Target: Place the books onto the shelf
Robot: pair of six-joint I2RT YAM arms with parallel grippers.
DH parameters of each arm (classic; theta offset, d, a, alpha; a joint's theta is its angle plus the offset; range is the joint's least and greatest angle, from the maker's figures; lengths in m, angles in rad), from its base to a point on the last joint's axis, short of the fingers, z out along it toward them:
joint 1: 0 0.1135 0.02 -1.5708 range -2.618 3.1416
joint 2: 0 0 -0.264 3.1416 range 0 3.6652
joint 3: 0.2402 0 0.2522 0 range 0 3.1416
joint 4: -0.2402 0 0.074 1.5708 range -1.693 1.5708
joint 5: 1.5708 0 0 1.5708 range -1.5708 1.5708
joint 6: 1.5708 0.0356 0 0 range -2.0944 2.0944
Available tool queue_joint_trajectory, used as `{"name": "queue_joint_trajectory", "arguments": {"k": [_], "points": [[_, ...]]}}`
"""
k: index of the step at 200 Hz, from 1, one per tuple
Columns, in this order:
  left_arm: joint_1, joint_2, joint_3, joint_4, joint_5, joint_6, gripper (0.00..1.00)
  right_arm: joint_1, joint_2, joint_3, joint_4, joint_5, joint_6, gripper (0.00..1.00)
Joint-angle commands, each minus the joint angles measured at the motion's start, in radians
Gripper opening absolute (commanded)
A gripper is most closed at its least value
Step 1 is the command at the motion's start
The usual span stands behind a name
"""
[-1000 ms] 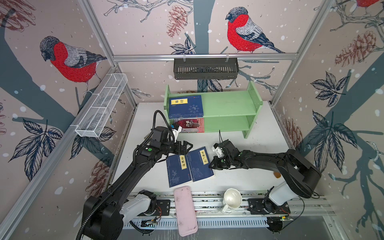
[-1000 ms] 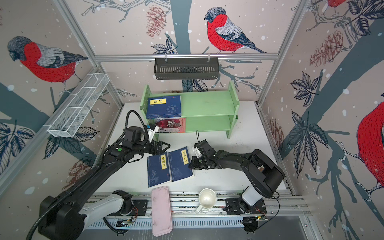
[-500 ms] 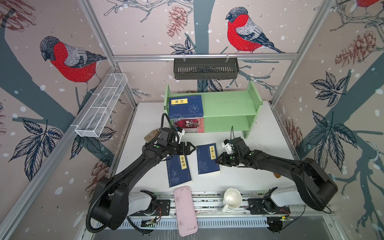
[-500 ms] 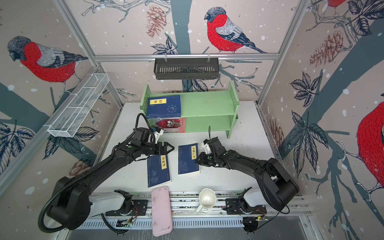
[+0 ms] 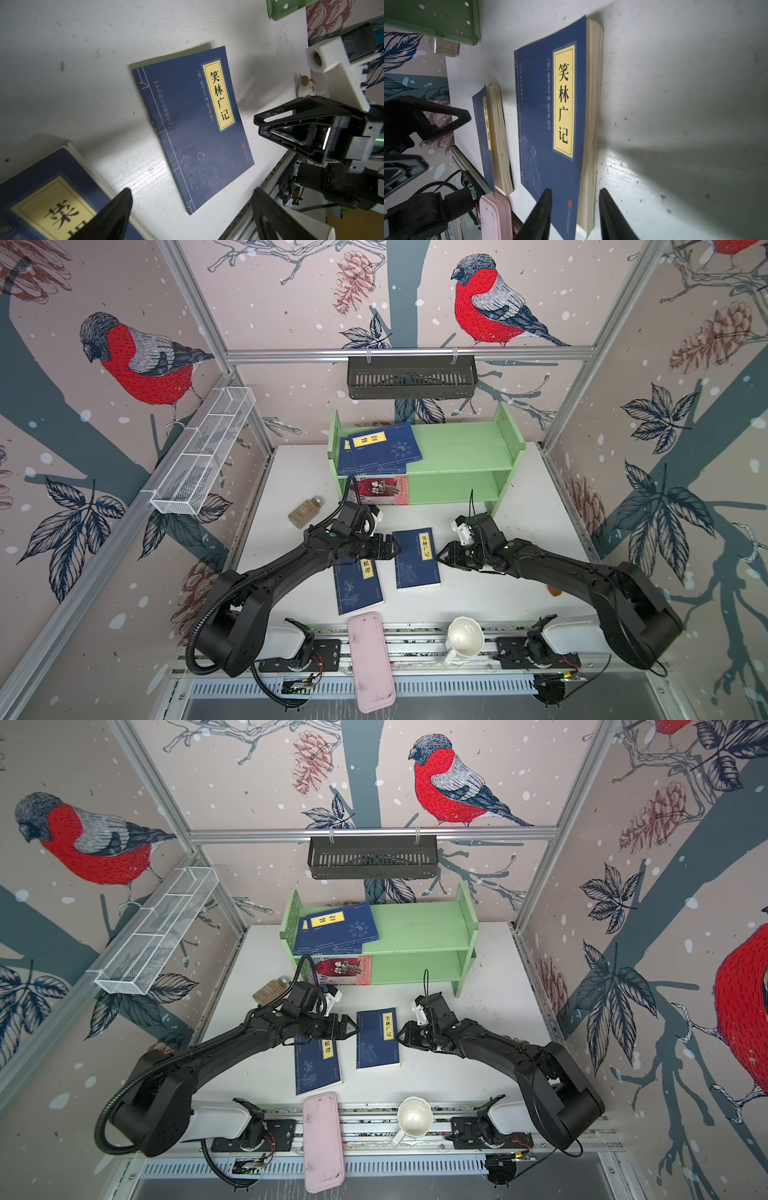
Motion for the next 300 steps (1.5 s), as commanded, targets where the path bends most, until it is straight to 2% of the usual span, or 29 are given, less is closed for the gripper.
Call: {"name": "queue_joint_trajectory", "arguments": {"k": [1, 55, 88, 140, 191, 227, 258, 300], "points": [[0.001, -0.071, -0.021, 0.013, -0.045, -0.021, 0.9, -0.004, -0.007, 0.012, 0.017, 0.006, -0.019, 0.39], [0.007, -0.131, -0.039, -0.012, -0.067, -0.022, 0.91, -0.012, 0.019, 0.069, -0.018, 0.0, -0.049, 0.38], [0.014, -0.161, -0.046, -0.013, -0.022, -0.022, 0.89, 0.026, -0.066, 0.13, -0.127, 0.037, -0.1, 0.38], [0.022, -0.245, -0.019, -0.024, 0.06, 0.029, 0.89, 0.068, -0.253, 0.299, -0.272, 0.113, -0.147, 0.41], [0.073, -0.289, -0.096, 0.01, 0.024, -0.045, 0.89, 0.058, -0.215, 0.526, -0.317, 0.131, -0.232, 0.43], [0.08, -0.276, -0.197, 0.097, 0.076, -0.114, 0.91, 0.063, -0.218, 0.471, -0.338, 0.134, -0.2, 0.43], [0.081, -0.249, -0.247, 0.17, 0.107, -0.139, 0.91, 0.068, -0.306, 0.348, -0.246, 0.144, -0.14, 0.43], [0.102, -0.27, -0.133, 0.072, 0.12, -0.071, 0.9, 0.055, -0.269, 0.507, -0.267, 0.179, -0.209, 0.47]]}}
